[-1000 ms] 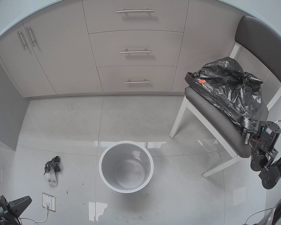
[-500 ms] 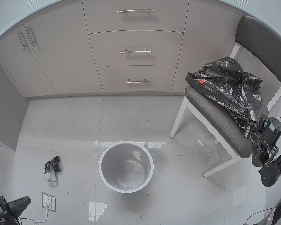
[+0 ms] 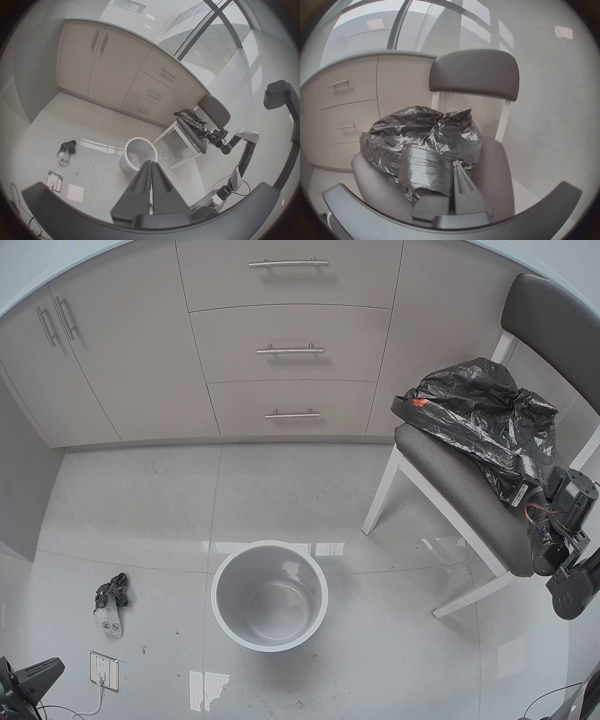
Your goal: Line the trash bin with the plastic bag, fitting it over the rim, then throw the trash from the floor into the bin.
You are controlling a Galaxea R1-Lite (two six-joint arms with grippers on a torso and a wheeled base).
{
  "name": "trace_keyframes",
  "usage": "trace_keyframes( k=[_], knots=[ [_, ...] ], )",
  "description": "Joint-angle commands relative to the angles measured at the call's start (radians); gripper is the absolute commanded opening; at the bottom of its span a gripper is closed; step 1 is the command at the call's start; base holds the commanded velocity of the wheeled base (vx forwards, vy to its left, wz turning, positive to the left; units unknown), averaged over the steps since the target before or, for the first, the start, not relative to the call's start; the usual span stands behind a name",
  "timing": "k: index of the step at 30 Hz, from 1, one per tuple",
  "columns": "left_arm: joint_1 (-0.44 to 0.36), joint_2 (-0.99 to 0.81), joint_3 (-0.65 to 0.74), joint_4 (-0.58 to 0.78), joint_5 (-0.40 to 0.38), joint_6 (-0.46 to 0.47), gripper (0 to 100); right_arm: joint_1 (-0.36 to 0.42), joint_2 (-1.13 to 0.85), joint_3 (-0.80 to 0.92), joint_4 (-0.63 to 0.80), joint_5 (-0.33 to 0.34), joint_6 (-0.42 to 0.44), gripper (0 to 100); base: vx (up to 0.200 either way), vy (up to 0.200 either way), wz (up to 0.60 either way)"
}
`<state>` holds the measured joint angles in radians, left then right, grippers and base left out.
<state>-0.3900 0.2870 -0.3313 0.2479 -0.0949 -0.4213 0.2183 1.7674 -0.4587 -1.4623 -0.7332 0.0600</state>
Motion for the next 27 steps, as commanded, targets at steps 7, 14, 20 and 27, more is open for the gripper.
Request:
trace_keyframes(
  k=[7, 14, 20, 27],
  knots=[
    [-0.001, 0.001, 0.0, -0.001, -0.003, -0.001, 0, 0.079, -0.04, -0.212, 0.459, 0.117, 0.371, 0, 0.0, 0.0, 0.0],
    [0.0, 0.001, -0.002, -0.019, -0.043, -0.004, 0, 0.102, -0.102, -0.492, 0.933, 0.262, 0.656, 0, 0.0, 0.0, 0.0],
    [0.0, 0.004, 0.001, -0.021, -0.046, -0.002, 0, 0.056, -0.143, -0.644, 1.119, 0.416, 0.767, 0, 0.0, 0.0, 0.0],
    [-0.001, 0.001, 0.006, -0.021, -0.046, -0.002, 0, 0.061, -0.141, -0.667, 1.139, 0.52, 0.793, 0, 0.0, 0.0, 0.0]
  ],
)
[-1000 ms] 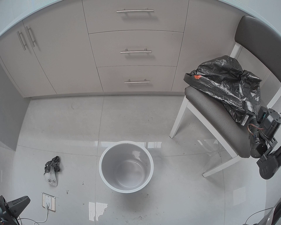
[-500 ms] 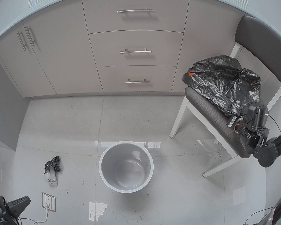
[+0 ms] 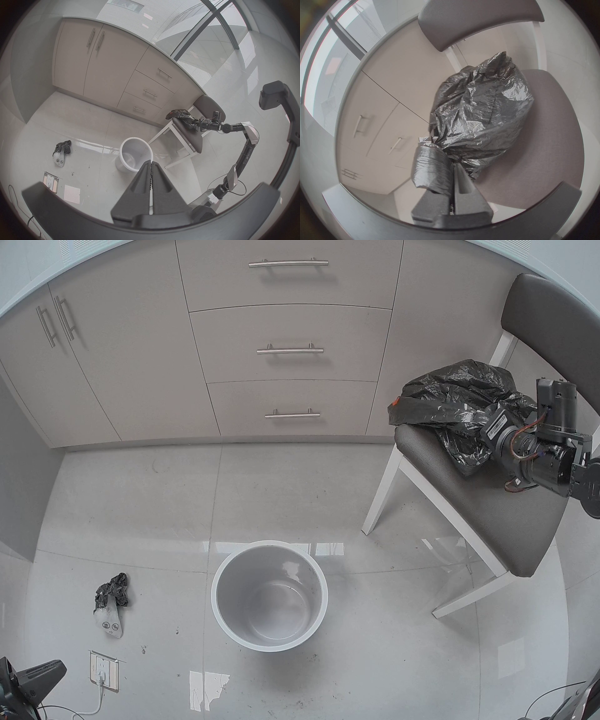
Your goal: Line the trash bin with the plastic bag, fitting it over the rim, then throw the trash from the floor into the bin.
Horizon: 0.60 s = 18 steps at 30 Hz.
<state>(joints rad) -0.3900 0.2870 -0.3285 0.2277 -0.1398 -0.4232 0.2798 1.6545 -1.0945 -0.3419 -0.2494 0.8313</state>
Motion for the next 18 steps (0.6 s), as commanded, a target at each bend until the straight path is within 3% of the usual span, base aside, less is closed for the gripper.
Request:
trace_keyframes(
  k=[1, 3, 4, 5, 7, 10, 11, 12, 18],
  knots=[
    [-0.001, 0.001, 0.003, -0.001, -0.001, 0.0, 0, 0.001, -0.03, -0.033, 0.038, 0.082, 0.043, 0, 0.0, 0.0, 0.0],
    [-0.001, 0.001, 0.003, -0.001, -0.001, 0.0, 0, -0.001, -0.036, -0.031, 0.072, 0.197, 0.094, 0, 0.0, 0.0, 0.0],
    [-0.001, 0.001, 0.003, -0.001, -0.001, -0.002, 0, -0.001, -0.038, -0.031, 0.075, 0.208, 0.1, 0, 0.0, 0.0, 0.0],
    [0.0, 0.006, 0.003, -0.002, 0.002, -0.003, 0, -0.011, -0.053, -0.028, 0.092, 0.335, 0.16, 0, 0.0, 0.0, 0.0],
    [0.0, 0.006, 0.003, -0.004, 0.002, -0.016, 0, -0.024, -0.065, -0.025, 0.093, 0.446, 0.218, 0, 0.0, 0.0, 0.0],
    [-0.001, 0.011, 0.005, -0.031, 0.0, -0.051, 0, -0.057, -0.108, -0.019, 0.086, 0.673, 0.301, 0, 0.0, 0.0, 0.0],
    [-0.001, 0.011, 0.005, -0.033, 0.0, -0.051, 0, -0.057, -0.11, -0.019, 0.086, 0.68, 0.302, 0, 0.0, 0.0, 0.0],
    [-0.007, 0.018, 0.008, -0.047, -0.001, -0.052, 0, -0.056, -0.134, -0.018, 0.084, 0.736, 0.308, 0, 0.0, 0.0, 0.0],
    [-0.049, 0.098, 0.011, -0.082, 0.0, -0.054, 0, -0.005, -0.18, -0.015, 0.086, 0.78, 0.301, 0, 0.0, 0.0, 0.0]
  ],
)
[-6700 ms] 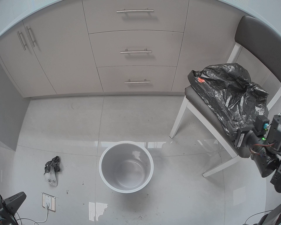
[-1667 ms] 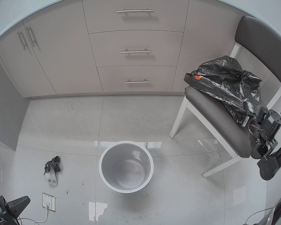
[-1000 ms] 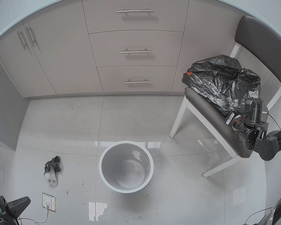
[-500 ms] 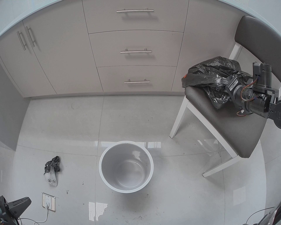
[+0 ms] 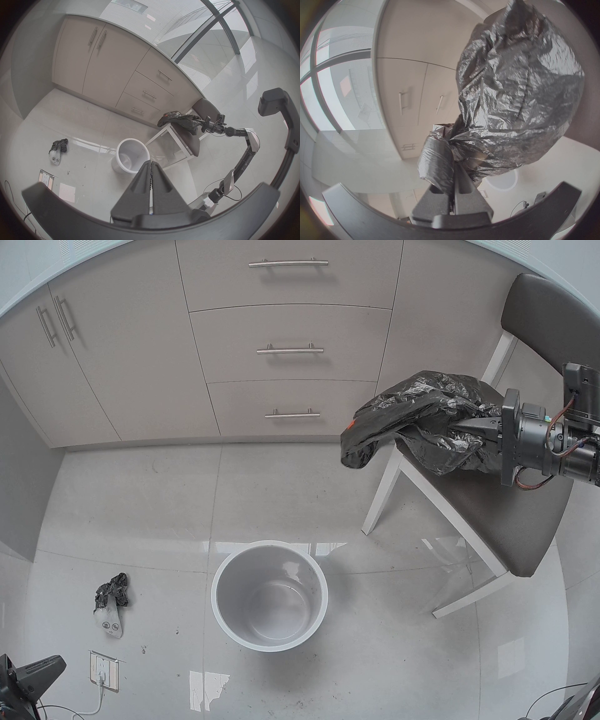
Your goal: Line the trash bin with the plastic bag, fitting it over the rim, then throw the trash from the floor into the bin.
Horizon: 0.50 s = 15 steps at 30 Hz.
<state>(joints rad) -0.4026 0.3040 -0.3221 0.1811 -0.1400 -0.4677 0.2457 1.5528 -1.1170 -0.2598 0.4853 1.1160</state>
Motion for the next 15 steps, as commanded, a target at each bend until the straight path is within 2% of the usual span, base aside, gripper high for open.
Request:
trace_keyframes(
  k=[1, 3, 6, 7, 9, 10, 15],
  knots=[
    [-0.041, 0.11, 0.009, -0.063, 0.0, -0.011, 0, 0.035, -0.086, 0.011, 0.005, 0.062, 0.013, 0, 0.0, 0.0, 0.0],
    [-0.044, 0.185, 0.017, -0.137, 0.0, -0.009, 0, 0.055, -0.102, 0.025, 0.007, 0.096, 0.001, 0, 0.0, 0.0, 0.0],
    [-0.044, 0.193, 0.017, -0.141, 0.0, -0.009, 0, 0.056, -0.103, 0.026, 0.007, 0.098, 0.001, 0, 0.0, 0.0, 0.0],
    [-0.042, 0.356, 0.012, -0.307, 0.005, 0.003, 0, 0.11, -0.125, 0.06, 0.007, 0.111, -0.03, 0, 0.0, 0.0, 0.0],
    [-0.044, 0.406, 0.003, -0.362, 0.008, 0.004, 0, 0.141, -0.135, 0.071, 0.008, 0.111, -0.044, 0, 0.0, 0.0, 0.0],
    [-0.044, 0.491, -0.02, -0.428, 0.008, 0.02, 0, 0.185, -0.154, 0.083, 0.011, 0.111, -0.071, 0, 0.0, 0.0, 0.0],
    [-0.058, 0.67, -0.087, -0.462, 0.01, 0.096, 0, 0.264, -0.188, 0.097, 0.019, 0.111, -0.168, 0, 0.0, 0.0, 0.0]
  ],
)
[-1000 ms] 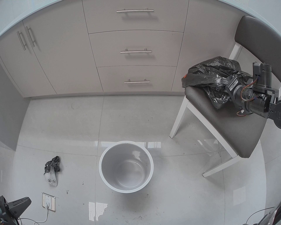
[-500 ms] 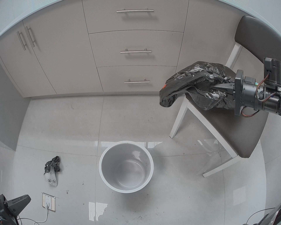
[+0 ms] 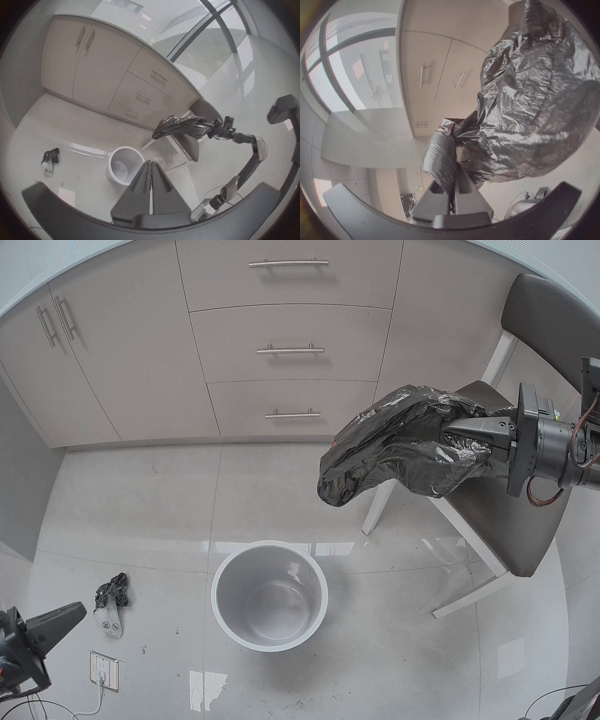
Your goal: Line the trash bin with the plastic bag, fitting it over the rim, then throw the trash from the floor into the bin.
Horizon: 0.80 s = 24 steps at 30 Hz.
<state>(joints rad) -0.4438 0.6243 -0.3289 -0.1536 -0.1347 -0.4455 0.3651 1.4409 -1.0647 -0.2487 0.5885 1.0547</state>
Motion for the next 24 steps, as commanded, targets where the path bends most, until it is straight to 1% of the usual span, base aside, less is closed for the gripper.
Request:
trace_keyframes(
  k=[1, 2, 4, 5, 6, 7, 9, 10, 12, 16, 17, 24],
  knots=[
    [-0.016, 0.35, -0.081, -0.127, 0.004, 0.074, 0, 0.144, -0.076, 0.045, 0.008, 0.008, -0.107, 0, 0.0, 0.0, 0.0],
    [-0.044, 0.4, -0.116, -0.132, 0.017, 0.088, 0, 0.16, -0.083, 0.042, 0.023, 0.008, -0.133, 0, 0.0, 0.0, 0.0],
    [-0.072, 0.437, -0.145, -0.147, 0.04, 0.09, 0, 0.169, -0.085, 0.035, 0.031, 0.007, -0.157, 0, 0.0, 0.0, 0.0],
    [-0.092, 0.46, -0.157, -0.159, 0.053, 0.091, 0, 0.172, -0.085, 0.032, 0.031, 0.007, -0.163, 0, 0.0, 0.0, 0.0],
    [-0.092, 0.46, -0.157, -0.159, 0.053, 0.091, 0, 0.172, -0.085, 0.032, 0.031, 0.007, -0.163, 0, 0.0, 0.0, 0.0],
    [-0.125, 0.517, -0.18, -0.19, 0.086, 0.093, 0, 0.183, -0.085, 0.022, 0.032, 0.007, -0.167, 0, 0.0, 0.0, 0.0],
    [-0.153, 0.572, -0.2, -0.219, 0.138, 0.094, 0, 0.198, -0.088, 0.011, 0.032, 0.007, -0.167, 0, 0.0, 0.0, 0.0],
    [-0.185, 0.627, -0.217, -0.244, 0.193, 0.096, 0, 0.207, -0.094, 0.008, 0.032, 0.007, -0.168, 0, 0.0, 0.0, 0.0],
    [-0.219, 0.692, -0.236, -0.276, 0.244, 0.099, 0, 0.213, -0.097, 0.005, 0.032, 0.007, -0.177, 0, 0.0, 0.0, 0.0],
    [-0.254, 0.792, -0.251, -0.345, 0.256, 0.097, 0, 0.212, -0.088, 0.009, 0.034, 0.007, -0.216, 0, 0.0, 0.0, 0.0],
    [-0.259, 0.822, -0.257, -0.36, 0.26, 0.097, 100, 0.212, -0.086, 0.011, 0.034, 0.007, -0.219, 0, 0.0, 0.0, 0.0],
    [-0.245, 0.943, -0.297, -0.445, 0.251, 0.105, 100, 0.216, -0.094, 0.005, 0.032, 0.007, -0.223, 0, 0.0, 0.0, 0.0]
  ],
)
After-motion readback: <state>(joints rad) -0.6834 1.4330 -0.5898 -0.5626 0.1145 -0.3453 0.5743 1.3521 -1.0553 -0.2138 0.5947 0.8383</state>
